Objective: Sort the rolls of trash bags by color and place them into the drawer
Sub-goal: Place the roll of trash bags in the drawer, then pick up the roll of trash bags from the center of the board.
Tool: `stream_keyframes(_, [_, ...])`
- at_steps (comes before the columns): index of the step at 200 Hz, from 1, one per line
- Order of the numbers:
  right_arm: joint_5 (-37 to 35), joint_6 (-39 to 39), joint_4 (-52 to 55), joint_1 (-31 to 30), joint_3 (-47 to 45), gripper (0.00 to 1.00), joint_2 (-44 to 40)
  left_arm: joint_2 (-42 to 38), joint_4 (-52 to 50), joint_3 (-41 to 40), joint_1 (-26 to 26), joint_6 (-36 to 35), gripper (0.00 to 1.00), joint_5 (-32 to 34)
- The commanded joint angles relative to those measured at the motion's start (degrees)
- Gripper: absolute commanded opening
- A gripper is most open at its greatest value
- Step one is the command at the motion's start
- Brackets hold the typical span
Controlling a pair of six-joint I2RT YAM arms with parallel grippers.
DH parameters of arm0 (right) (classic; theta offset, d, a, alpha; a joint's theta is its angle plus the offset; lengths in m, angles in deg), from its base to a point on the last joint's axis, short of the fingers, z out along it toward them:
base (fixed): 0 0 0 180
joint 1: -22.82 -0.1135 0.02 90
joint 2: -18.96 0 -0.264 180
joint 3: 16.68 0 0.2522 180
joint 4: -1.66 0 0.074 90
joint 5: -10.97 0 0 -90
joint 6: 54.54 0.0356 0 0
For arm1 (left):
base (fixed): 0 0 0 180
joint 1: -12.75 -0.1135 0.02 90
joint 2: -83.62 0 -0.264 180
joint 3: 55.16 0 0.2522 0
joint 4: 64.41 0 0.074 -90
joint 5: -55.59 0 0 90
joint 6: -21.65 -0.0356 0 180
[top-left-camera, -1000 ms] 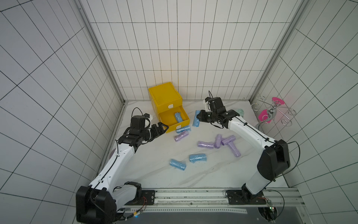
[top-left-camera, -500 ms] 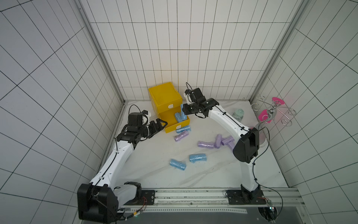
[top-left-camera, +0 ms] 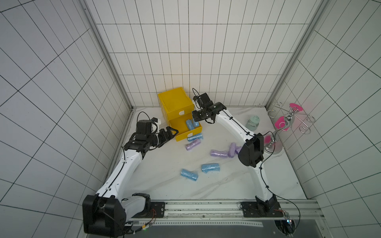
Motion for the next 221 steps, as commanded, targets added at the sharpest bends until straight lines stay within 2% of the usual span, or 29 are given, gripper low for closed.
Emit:
stream_keyframes(1, [-1.2, -0.8, 1.7, -0.2, 2.8, 0.31, 0.6, -0.1, 0.9, -0.5, -0.2, -0.7, 0.97, -0.5])
stream_keyframes(18, [-1.0, -0.5, 1.8, -0.3, 2.7, 0.37, -0.2, -0.4, 0.6, -0.5, -0.2, -0.7, 0.97, -0.5])
stream_keyframes(43, [-0.4, 0.2, 1.6, -0.3, 2.4, 0.41, -1.9, -1.1, 0.0, -0.6, -0.3, -0.9, 0.97, -0.1])
stream_keyframes(81, [1.5, 2.1, 1.5, -0.4, 0.0, 0.41, -5.9, -2.2, -1.8, -0.6, -0.2, -1.7, 0.97, 0.4])
stream_keyframes(104, [2.2, 4.1, 0.2, -0.4, -6.1, 0.41, -10.7, -3.0, -3.9, -0.6, 0.9, -3.3, 0.96, 2.2])
stream_keyframes(155, [3.8, 11.0, -10.4, -0.8, -35.5, 0.45, -29.2, -4.8, -5.5, -4.2, 7.3, -3.4, 0.93, 6.7])
stream_keyframes(185, [7.2, 17.6, -15.6, -1.5, -53.3, 0.45, -39.2, -5.0, -4.7, -7.3, 12.5, -2.1, 0.91, 9.3])
stream_keyframes(221, [10.8, 28.0, -22.4, -4.4, -73.9, 0.47, -49.9, -6.2, -0.9, -12.3, 16.2, 1.3, 0.91, 10.4])
